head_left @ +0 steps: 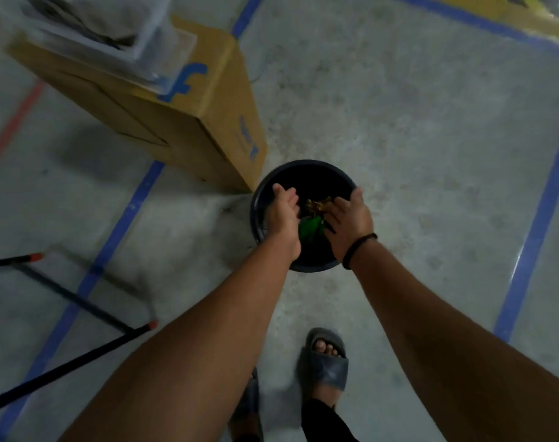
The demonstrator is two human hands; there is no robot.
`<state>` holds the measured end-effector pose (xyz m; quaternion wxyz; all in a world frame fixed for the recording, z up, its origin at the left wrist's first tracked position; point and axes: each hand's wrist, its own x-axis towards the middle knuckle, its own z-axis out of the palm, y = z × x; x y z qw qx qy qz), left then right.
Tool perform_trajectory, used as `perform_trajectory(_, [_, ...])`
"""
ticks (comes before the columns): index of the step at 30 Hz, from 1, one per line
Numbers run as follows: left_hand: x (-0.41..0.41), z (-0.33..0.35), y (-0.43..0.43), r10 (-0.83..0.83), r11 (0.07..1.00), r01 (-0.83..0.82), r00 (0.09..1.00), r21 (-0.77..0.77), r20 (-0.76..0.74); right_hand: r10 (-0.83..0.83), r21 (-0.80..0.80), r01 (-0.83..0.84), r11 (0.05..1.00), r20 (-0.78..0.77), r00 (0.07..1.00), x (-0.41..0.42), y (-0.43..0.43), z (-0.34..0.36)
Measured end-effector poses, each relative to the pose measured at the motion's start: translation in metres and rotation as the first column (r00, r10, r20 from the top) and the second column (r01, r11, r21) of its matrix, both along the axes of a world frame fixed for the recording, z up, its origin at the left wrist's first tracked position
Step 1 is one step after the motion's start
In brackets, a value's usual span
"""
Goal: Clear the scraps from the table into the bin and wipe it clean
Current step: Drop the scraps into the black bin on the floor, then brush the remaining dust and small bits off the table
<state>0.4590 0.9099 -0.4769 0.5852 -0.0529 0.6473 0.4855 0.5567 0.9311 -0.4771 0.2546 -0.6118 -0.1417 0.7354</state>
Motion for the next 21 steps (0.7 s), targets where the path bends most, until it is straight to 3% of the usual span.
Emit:
perform_trajectory(5, [-0.013, 0.158, -0.023, 0.195, 0.959, -0.211, 0.976, 0.189, 0.101, -0.033, 0.118, 0.049, 0.992, -0.136, 0.990, -0.013, -0.020, 0.161])
perform_trajectory(11, [-0.052, 0.376, -0.066, 0.427, 0.781, -0.452, 0.890, 0.431, 0.159, 0.075, 0.292, 0.035, 0.956, -0.355, 0.932, -0.074, -0.042, 0.379])
perform_trajectory(16, [-0.118, 0.513, -0.147, 0.587, 0.626, -0.503, 0.807, 0.596, 0.066, 0.334, 0.466, -0.094, 0.880, -0.465, 0.820, -0.164, -0.101, 0.521])
perform_trajectory(21, [-0.191, 0.586, -0.271, 0.780, 0.440, -0.604, 0.623, 0.665, 0.050, 0.579, 0.555, -0.298, 0.777, -0.444, 0.683, -0.246, -0.199, 0.586])
